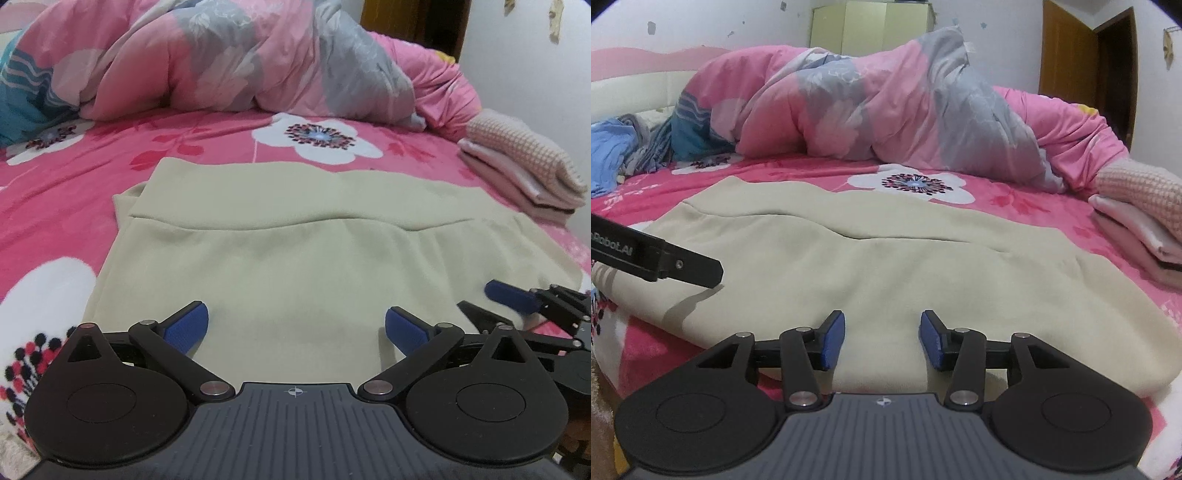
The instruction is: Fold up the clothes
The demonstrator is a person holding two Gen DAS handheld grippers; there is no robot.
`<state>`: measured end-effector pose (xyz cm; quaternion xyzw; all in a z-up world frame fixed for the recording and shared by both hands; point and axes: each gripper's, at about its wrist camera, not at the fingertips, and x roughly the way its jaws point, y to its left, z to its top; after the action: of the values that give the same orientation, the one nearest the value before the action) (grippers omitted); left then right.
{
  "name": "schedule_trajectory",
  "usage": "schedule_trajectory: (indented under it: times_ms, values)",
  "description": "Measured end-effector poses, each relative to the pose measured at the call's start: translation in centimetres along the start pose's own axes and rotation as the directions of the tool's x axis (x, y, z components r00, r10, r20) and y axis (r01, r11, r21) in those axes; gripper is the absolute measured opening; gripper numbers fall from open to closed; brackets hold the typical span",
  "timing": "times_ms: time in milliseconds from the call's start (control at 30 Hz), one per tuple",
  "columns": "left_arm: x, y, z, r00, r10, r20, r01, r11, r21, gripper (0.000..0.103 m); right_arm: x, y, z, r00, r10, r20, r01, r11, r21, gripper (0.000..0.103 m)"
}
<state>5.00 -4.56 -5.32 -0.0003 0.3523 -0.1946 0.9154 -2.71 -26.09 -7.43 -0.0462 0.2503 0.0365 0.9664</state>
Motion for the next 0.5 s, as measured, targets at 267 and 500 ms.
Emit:
schedule_trajectory:
  times_ms: [267, 500]
  values:
    - [0.4, -1.0, 0.3, 0.996, 0.077, -0.046, -0.078, 0.997, -0.017, 0.103, -0.3, -0.1, -0.8, 1.000, 0.005, 0.026, -0.005, 1.000, 0.015, 0.048]
    - [0.7, -1.4, 0.6, 0.990, 0.116, -0.078, -0.118, 0.993, -0.024, 0.103, -0.3, -0.3, -0.9, 0.999, 0.013, 0.030, -0.013, 1.000, 0.019, 0.048]
